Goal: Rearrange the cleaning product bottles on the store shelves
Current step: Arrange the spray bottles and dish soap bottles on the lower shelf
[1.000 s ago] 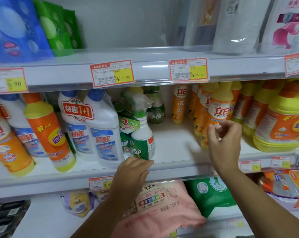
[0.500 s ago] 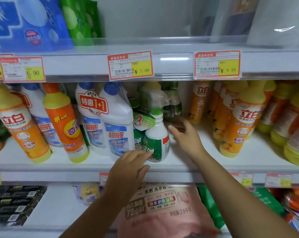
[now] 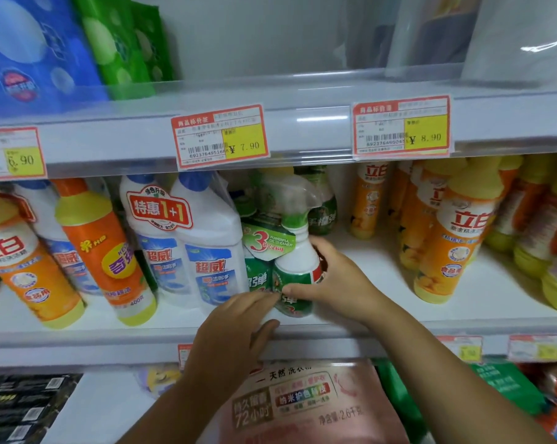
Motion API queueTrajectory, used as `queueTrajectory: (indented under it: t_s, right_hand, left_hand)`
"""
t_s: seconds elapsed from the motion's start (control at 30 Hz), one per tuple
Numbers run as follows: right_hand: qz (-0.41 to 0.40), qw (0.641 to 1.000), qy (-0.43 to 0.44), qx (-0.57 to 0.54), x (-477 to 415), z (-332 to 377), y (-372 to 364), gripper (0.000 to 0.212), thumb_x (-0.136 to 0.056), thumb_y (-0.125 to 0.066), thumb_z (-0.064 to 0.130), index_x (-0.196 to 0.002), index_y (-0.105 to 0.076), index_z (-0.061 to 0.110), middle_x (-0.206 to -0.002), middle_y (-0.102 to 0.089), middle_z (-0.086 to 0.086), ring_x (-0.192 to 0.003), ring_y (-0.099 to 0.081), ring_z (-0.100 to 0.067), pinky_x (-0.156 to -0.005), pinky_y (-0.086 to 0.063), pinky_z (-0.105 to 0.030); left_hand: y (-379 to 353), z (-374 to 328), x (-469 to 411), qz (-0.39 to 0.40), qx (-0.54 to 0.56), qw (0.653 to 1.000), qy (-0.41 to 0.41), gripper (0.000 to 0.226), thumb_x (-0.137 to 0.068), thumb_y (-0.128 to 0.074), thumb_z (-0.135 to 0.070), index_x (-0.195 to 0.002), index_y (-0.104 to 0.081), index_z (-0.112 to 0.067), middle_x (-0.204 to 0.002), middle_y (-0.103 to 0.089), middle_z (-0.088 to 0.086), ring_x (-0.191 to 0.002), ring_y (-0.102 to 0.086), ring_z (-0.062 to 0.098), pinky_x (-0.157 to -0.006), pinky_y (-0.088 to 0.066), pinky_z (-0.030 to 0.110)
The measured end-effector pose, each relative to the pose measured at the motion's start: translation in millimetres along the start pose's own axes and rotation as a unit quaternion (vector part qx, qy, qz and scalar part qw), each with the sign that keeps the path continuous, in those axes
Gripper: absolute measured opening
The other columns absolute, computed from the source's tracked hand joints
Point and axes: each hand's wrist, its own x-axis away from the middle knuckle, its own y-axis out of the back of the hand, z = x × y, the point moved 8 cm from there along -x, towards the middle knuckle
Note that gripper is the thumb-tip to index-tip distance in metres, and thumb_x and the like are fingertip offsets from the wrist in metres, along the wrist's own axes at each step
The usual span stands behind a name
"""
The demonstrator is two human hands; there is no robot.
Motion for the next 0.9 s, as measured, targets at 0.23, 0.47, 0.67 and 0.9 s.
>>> queueTrajectory:
  t_s: [0.23, 0.47, 0.67, 0.9]
  right_hand:
    - [-0.067, 0.991, -0.008, 0.112, 29.5, -8.8, 57.4, 0.069, -0.061, -0.086, 0.032, -0.118, -0.047, 0.034, -0.107, -0.064, 0.017, -0.095, -0.060, 0.000, -0.079, -0.049, -0.020]
    - [-0.157, 0.977, -0.037, 0.139, 36.3, -20.7, 87.0, 0.069, -0.072, -0.081, 0.023, -0.128, -0.041, 0.025, -0.109, -0.057, 0.006, -0.096, -0.055, -0.016, -0.071, -0.042, -0.025]
    - [-0.206, 0.975, -0.023, 0.077, -0.7, -35.7, 72.9, 0.066, -0.074, -0.078, 0.027, -0.129, -0.042, 0.029, -0.123, -0.060, 0.001, -0.105, -0.059, -0.018, -0.089, -0.049, -0.036]
    - [-0.349, 0.926, 0.075, 0.126, 13.9, -4.7, 67.6, 0.066, -0.077, -0.074, 0.039, -0.132, -0.043, 0.016, -0.124, -0.053, -0.008, -0.117, -0.050, -0.022, -0.102, -0.037, -0.027]
  left_hand:
    - [1.2, -2.0, -0.1, -0.007, 0.018, 1.000, -0.014, 0.040, -0.088, -0.045, -0.043, -0.120, -0.060, -0.025, -0.118, -0.063, -0.010, -0.108, -0.050, 0.004, -0.094, -0.032, 0.015]
    - [-4.7, -15.2, -5.2, -0.007, 0.024, 1.000, -0.017, 0.041, -0.085, -0.045, -0.046, -0.118, -0.061, -0.029, -0.117, -0.064, -0.012, -0.108, -0.051, 0.004, -0.088, -0.043, 0.026]
    - [-9.0, -4.4, -1.9, 0.019, 0.025, 0.999, 0.001, 0.044, -0.084, -0.040, -0.048, -0.119, -0.061, -0.031, -0.117, -0.064, -0.013, -0.108, -0.055, 0.007, -0.089, -0.038, 0.025]
    - [-0.1, 5.5, 4.8, 0.002, 0.021, 1.000, -0.018, 0.037, -0.085, -0.046, -0.043, -0.112, -0.065, -0.027, -0.107, -0.069, -0.010, -0.096, -0.062, 0.011, -0.083, -0.047, 0.030]
